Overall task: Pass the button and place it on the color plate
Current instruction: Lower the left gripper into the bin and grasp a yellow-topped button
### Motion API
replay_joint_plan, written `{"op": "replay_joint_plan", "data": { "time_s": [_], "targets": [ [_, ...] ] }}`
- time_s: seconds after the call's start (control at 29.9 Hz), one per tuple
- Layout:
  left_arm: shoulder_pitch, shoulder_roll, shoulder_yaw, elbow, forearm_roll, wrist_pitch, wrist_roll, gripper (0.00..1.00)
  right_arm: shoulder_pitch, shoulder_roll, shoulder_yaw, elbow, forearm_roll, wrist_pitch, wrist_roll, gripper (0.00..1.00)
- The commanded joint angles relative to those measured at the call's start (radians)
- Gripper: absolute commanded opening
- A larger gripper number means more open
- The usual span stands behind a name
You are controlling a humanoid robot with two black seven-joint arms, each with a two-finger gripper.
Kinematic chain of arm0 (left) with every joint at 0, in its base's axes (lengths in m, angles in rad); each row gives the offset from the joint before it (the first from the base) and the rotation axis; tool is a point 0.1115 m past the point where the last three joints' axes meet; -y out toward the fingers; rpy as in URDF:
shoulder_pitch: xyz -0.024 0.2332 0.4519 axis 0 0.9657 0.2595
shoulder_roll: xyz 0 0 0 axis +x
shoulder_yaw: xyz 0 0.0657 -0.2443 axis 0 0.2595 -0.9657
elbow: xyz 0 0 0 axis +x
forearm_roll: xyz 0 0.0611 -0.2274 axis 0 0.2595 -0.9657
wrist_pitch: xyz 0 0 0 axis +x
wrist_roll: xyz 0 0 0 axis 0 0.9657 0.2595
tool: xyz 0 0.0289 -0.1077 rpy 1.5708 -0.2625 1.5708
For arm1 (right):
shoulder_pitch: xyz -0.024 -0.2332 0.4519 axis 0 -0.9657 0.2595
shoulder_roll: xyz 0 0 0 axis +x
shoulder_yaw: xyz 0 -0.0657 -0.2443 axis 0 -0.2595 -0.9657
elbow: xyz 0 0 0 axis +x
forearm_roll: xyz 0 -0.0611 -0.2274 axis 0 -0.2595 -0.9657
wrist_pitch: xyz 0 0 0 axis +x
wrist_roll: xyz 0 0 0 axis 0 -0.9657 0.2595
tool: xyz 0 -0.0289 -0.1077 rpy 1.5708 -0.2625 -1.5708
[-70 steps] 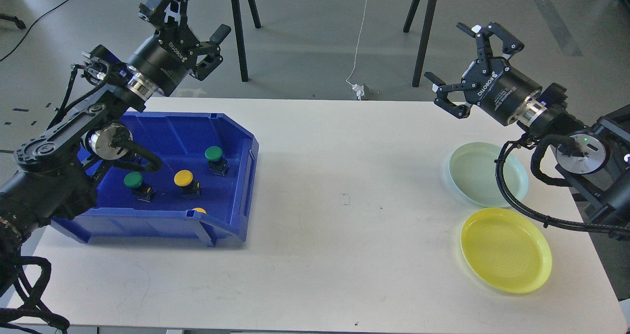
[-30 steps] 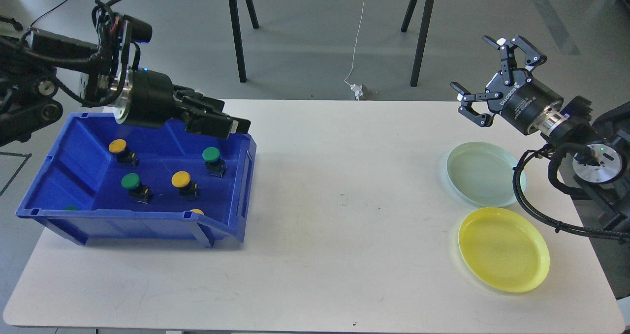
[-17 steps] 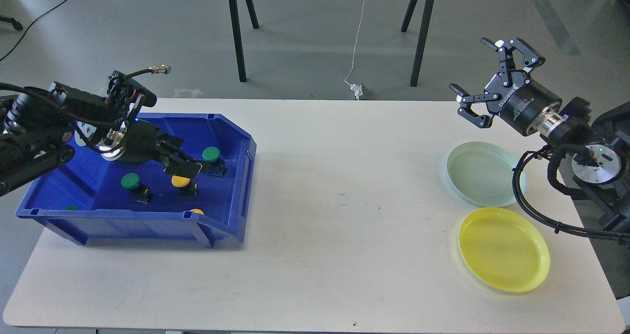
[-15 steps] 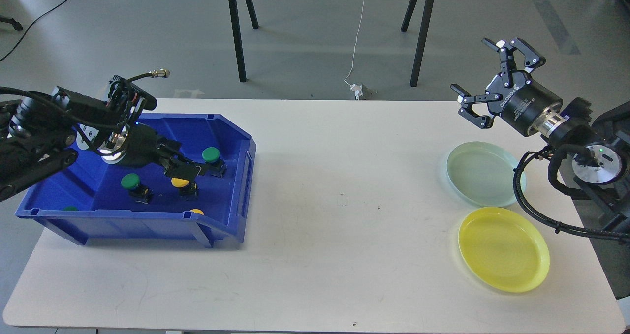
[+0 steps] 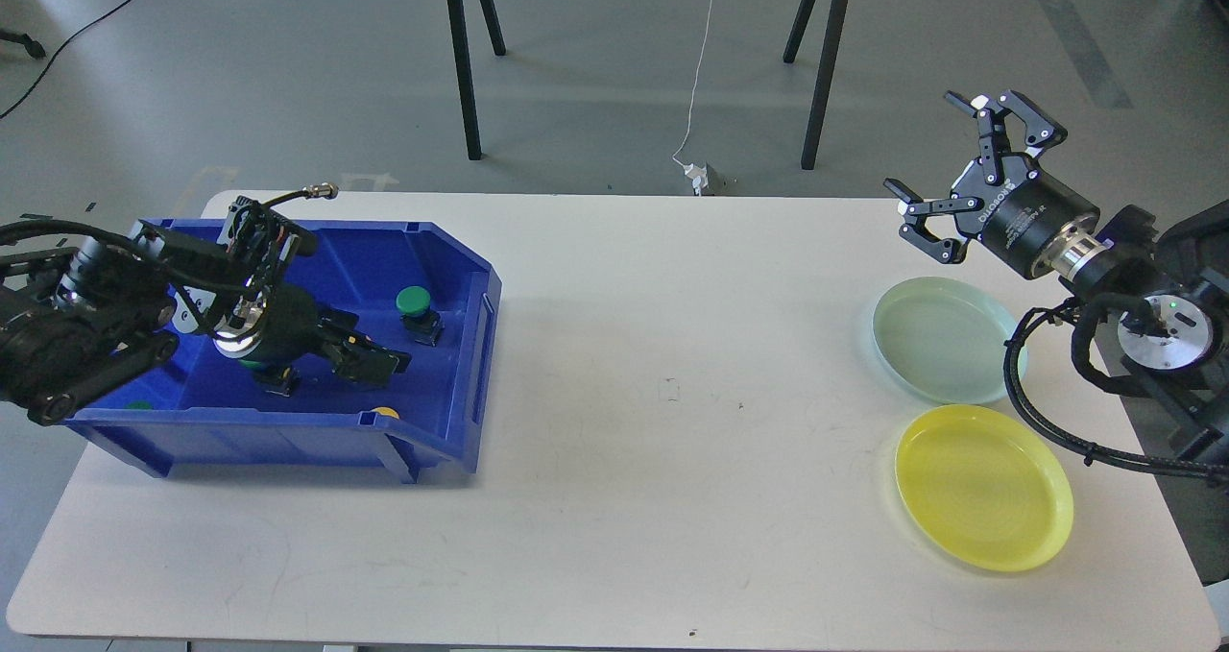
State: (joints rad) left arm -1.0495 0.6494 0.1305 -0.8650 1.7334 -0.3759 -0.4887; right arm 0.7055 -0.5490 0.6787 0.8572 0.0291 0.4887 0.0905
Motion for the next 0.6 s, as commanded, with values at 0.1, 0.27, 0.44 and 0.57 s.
{"op": "replay_joint_plan", "data": {
  "time_s": [0.1,0.27,0.44,0.57],
  "targets": [
    [0.028,-0.034,0.004,0.078,0.003,0.026,0.000,0.85,-0.003,0.000,-0.001,0.000,0.000,0.000,0.000,0.99],
    [0.035,-0.047,0.012,0.104,0.011,0.040,0.000,0.67,-0.015,0.000,-0.001,0.000,0.000,0.000,0.000,0.99],
    [0.054,-0.047,0.014,0.112,0.015,0.063,0.000,0.50,-0.020,0.000,-0.001,0.000,0.000,0.000,0.000,0.99],
    [0.054,-0.047,0.014,0.112,0.018,0.075,0.000,0.43,-0.027,0.000,-0.001,0.002,0.000,0.000,0.001,0.99]
  ]
}}
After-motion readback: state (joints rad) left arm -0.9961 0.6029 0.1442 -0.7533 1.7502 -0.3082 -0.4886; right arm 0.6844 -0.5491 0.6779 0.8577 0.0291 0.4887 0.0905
